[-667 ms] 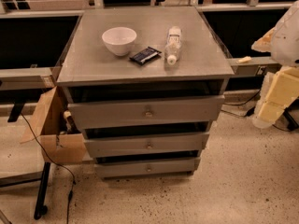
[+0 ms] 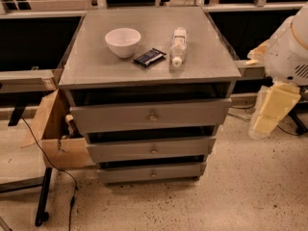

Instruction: Open bottom drawer

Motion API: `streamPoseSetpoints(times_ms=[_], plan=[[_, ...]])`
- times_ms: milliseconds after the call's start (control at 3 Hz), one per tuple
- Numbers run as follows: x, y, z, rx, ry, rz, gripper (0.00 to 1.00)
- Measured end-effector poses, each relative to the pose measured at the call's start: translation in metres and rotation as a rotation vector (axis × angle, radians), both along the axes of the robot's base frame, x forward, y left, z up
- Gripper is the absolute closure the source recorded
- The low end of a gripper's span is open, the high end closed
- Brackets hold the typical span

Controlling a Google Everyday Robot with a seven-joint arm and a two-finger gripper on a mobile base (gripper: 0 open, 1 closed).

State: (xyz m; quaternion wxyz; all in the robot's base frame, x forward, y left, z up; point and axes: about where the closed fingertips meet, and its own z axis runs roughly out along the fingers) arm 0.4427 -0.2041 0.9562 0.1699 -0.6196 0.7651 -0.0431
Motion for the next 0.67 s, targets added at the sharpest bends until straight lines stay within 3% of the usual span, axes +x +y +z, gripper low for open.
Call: streamPoseSetpoints(times_ms=[333,667], plan=[[0.005,0.022,-0.057,0.042,0.014,0.082,0.00],[0.013,0.060,-0.153,0.139,0.088,0.157,0.00]])
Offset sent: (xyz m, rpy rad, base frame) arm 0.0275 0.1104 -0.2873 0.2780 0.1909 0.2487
